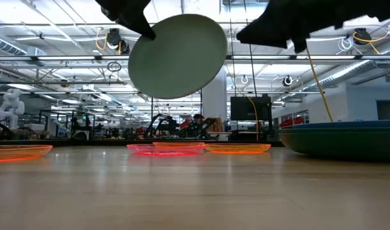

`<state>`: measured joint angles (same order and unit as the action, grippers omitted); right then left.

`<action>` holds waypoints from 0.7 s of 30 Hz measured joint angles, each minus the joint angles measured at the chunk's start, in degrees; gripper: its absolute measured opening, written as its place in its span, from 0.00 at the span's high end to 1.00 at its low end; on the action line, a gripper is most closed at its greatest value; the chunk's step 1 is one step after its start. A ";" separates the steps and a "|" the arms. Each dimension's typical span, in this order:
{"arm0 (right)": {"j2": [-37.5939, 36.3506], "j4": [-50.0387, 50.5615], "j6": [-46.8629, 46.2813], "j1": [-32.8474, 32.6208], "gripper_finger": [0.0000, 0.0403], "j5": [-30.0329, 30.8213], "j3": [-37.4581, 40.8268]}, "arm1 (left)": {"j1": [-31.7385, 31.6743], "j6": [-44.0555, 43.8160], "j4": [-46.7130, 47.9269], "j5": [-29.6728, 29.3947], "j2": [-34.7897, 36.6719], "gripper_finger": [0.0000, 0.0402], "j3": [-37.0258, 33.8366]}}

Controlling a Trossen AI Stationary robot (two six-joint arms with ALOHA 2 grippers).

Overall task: Stack plastic plates
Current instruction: Stack the light green plate on top of the blue plate

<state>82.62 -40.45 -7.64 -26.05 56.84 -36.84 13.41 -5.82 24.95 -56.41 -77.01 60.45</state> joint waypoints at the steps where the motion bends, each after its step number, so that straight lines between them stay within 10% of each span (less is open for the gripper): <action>1: 0.52 -0.03 1.24 0.21 0.80 -0.17 -1.24 | -0.11 -0.32 0.02 -0.33 -0.02 0.98 0.00; 21: 2.34 21.72 -1.86 4.10 0.62 10.67 -17.15 | 0.28 -2.32 -3.87 -3.42 0.00 0.98 0.02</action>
<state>84.97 -18.73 -9.50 -21.95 67.51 -54.00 13.69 -8.14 21.08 -59.83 -77.01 60.47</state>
